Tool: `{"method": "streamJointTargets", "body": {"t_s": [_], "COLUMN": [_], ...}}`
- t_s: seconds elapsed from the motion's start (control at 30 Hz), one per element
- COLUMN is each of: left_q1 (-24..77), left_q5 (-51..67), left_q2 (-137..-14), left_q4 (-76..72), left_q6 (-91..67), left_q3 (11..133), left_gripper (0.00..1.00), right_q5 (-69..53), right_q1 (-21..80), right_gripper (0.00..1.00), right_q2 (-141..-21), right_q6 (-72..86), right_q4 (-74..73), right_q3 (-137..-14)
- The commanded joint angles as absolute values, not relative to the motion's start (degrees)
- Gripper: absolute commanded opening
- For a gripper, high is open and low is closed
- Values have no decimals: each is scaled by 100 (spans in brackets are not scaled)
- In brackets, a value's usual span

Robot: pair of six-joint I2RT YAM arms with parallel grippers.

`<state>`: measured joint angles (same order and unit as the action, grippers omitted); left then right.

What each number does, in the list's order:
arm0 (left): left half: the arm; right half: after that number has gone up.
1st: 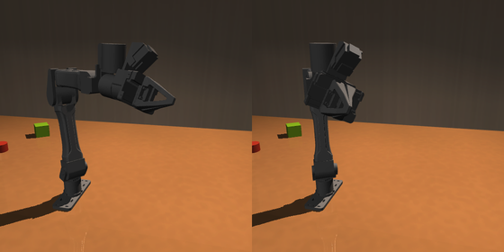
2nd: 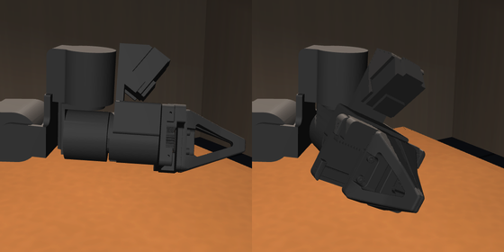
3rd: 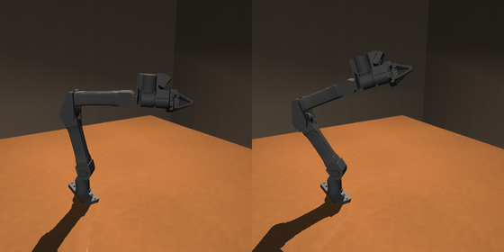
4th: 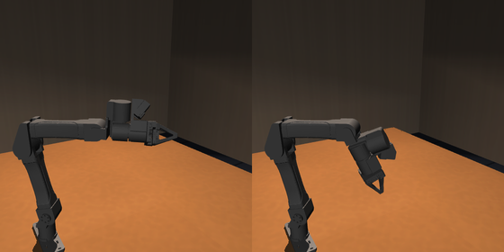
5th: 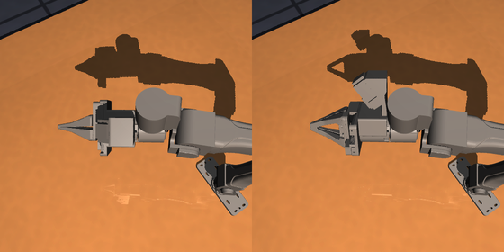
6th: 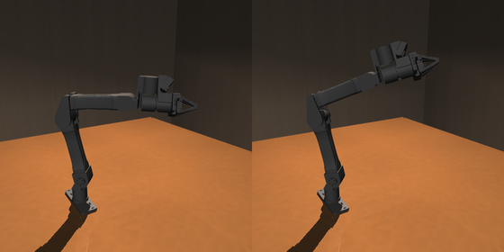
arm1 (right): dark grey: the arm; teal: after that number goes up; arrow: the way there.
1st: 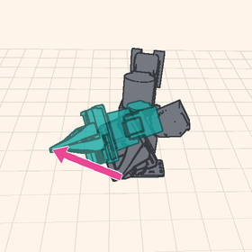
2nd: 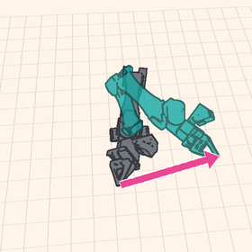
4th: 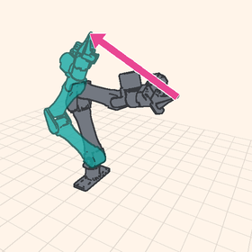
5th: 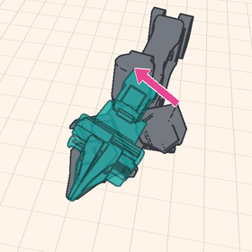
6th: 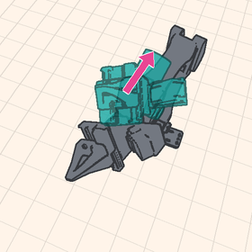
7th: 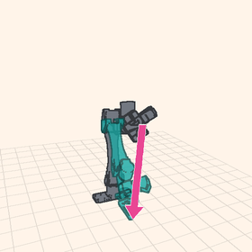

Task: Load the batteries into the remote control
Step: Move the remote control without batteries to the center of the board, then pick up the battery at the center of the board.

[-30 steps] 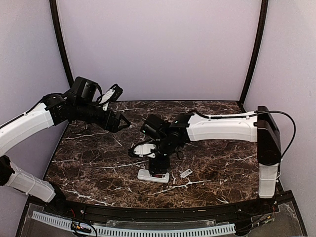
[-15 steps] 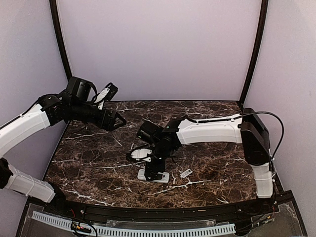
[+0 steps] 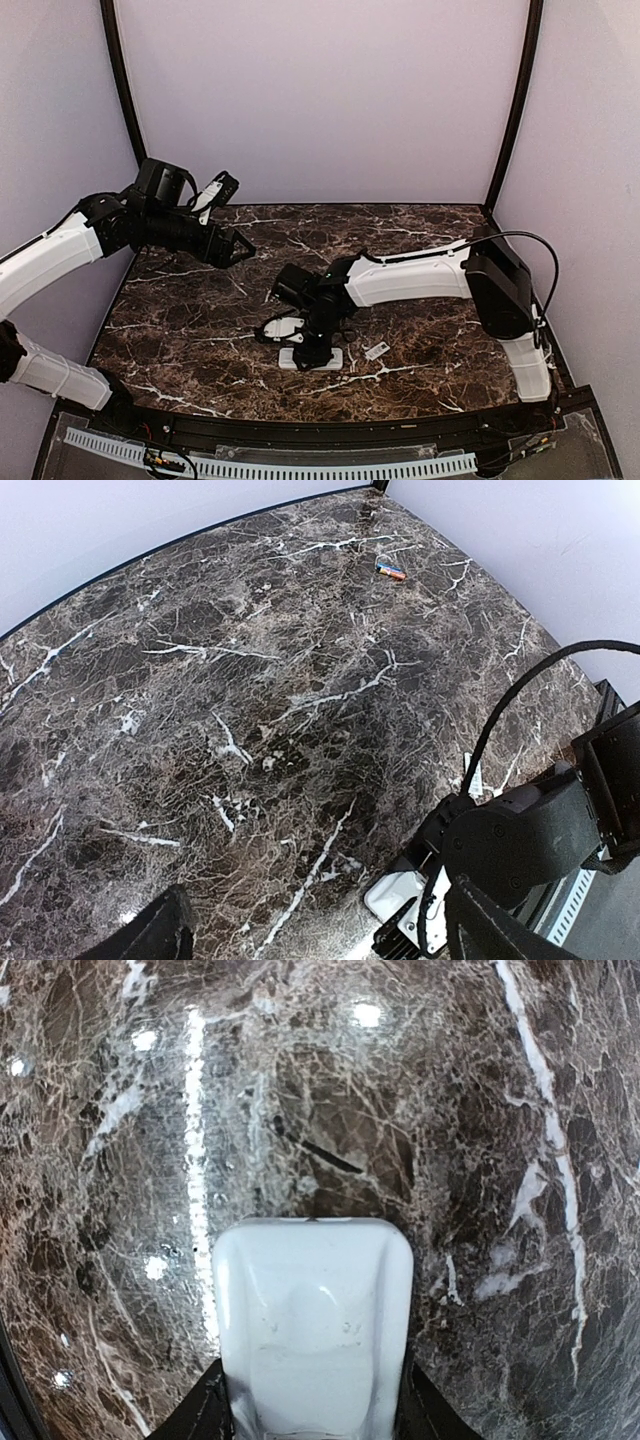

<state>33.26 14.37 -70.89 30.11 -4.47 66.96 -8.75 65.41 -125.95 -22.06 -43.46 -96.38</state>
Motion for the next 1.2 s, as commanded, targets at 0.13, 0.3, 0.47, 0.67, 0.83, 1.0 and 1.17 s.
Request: {"method": "streamJointTargets", "body": {"t_s": [0.13,0.3,0.47,0.67,0.83,1.0,1.17], "left_q1": [3279,3278,3268,3269,3257,3213,3135], "left_q5": [1529,1544,1547,1533,1516,1438,1285], "left_q2": [-7010,-7022,-7014,-6992,-6979,-6906,-6755], "left_q4": [2985,2988,2991,3003,3016,3013,2920], "left_q6": [-373,-374,-364,-347,-326,-331,-350], "left_q3": [6540,6516,6491,6503,6517,6539,6523], "left_gripper": [86,86,86,86,86,86,86], "right_q5": [-977,-1106,-1068,-1011,-1202,-1509,-1151], "right_q1": [6719,6778,6788,6773,6490,5498,4181], "right_gripper": [42,42,54,77,77,63,46], "right_q2": [-12243,-12176,-12167,-12118,-11698,-10973,-10553], "right_q6": [-2127,-2146,-2152,-2088,-1915,-1344,-890], "right_q4": [-4231,-4230,-4272,-4459,-4585,-4574,-4725], "right_q3": [-9220,-9188,-9211,-9505,-9900,-10004,-9671]}}
